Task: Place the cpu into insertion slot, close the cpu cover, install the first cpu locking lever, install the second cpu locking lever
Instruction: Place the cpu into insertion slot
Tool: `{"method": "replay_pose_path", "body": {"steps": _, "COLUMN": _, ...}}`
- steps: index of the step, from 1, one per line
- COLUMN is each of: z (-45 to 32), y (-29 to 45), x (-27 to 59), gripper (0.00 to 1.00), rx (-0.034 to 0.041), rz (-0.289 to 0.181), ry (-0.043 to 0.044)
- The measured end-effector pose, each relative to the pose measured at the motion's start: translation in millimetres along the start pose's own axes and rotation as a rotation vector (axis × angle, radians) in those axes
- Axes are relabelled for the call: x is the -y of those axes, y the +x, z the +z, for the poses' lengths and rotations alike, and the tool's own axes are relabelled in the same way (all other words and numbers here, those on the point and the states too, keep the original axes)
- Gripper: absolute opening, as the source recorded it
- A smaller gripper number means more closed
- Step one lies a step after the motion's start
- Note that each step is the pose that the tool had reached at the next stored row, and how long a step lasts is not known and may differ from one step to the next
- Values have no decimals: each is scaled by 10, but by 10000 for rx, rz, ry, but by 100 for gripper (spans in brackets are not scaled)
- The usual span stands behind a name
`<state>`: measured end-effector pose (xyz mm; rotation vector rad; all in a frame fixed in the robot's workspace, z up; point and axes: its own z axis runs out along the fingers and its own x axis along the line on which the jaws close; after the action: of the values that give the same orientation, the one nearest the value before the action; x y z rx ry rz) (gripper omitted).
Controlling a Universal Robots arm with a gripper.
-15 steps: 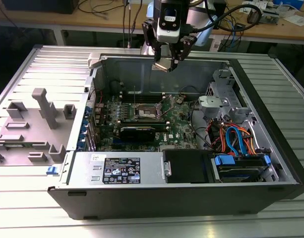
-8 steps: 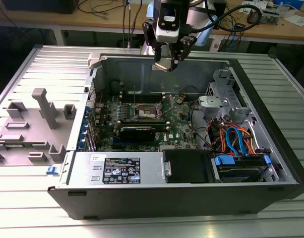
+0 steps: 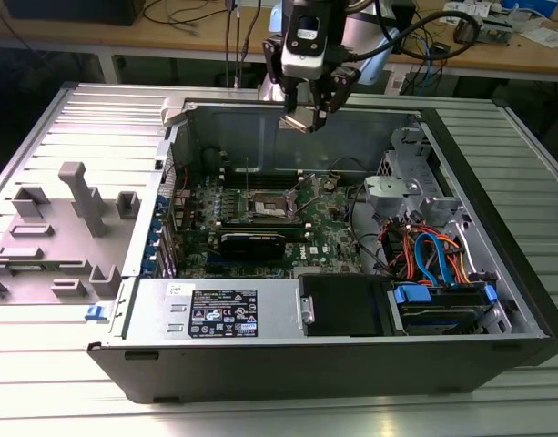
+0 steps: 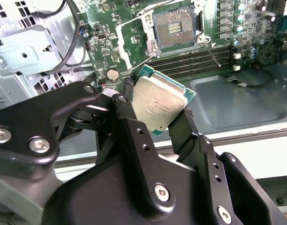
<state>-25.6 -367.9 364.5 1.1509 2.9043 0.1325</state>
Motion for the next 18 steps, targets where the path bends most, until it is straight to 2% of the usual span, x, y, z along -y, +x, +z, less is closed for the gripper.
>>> {"method": "replay_pose_path", "body": {"steps": 4, "z": 3, "y": 0, "x": 0, "gripper": 54, "rx": 30, "rz": 349, "ry": -5}}
{"method": "replay_pose_path", "body": {"steps": 9, "z": 10, "y": 0, "x": 1, "gripper": 54, "rx": 94, "rz": 1008, "ry": -8}}
{"method": "replay_pose_path", "body": {"steps": 16, "z": 17, "y": -33, "x": 38, "gripper": 54, "rx": 104, "rz": 1088, "ry": -6}}
{"method": "replay_pose_path", "body": {"steps": 18, "z": 22, "y": -34, "x": 37, "gripper": 54, "rx": 118, "rz": 1242, "ry": -8}}
